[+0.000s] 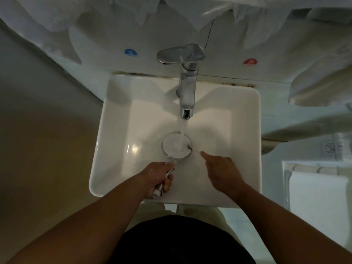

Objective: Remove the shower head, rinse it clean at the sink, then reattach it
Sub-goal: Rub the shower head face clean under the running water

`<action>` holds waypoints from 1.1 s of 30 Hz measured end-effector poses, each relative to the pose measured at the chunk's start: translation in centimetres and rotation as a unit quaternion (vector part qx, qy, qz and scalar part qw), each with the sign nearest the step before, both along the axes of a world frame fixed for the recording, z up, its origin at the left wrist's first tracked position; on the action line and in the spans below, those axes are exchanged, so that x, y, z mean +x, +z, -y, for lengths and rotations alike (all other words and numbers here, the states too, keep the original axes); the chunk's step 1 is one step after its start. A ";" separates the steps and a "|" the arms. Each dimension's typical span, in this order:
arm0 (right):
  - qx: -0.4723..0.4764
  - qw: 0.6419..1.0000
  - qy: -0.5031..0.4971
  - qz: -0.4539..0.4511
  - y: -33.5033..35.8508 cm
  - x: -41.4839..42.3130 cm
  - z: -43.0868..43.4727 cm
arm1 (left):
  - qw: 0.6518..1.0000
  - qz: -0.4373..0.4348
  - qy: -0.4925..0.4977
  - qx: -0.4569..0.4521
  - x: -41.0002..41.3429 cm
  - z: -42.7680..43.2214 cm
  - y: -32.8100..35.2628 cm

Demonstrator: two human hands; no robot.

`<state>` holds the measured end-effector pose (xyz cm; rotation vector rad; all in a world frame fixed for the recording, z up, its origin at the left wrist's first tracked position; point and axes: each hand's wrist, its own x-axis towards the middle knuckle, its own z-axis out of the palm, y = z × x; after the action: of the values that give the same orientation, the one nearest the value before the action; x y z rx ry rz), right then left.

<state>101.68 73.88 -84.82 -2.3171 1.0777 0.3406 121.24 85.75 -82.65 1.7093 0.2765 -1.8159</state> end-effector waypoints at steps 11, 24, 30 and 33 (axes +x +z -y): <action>0.085 0.996 0.014 -0.006 0.9 0.5 -2.8 | 1.000 0.001 0.000 -0.005 -0.1 -0.2 0.0; 0.056 0.998 0.001 0.017 -0.1 1.0 -1.2 | 1.000 0.013 -0.007 -0.008 -0.1 -0.5 -0.4; 0.042 0.998 -0.048 0.009 -1.1 0.9 0.1 | 1.000 0.021 -0.018 -0.006 0.0 -0.6 -0.7; 0.081 0.997 0.000 0.009 -0.6 1.6 -1.2 | 0.999 0.025 -0.026 -0.004 0.1 -0.8 -0.8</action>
<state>103.26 75.08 -85.42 -2.1727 1.0024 0.3928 121.33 86.52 -83.42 1.7702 0.2054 -1.8059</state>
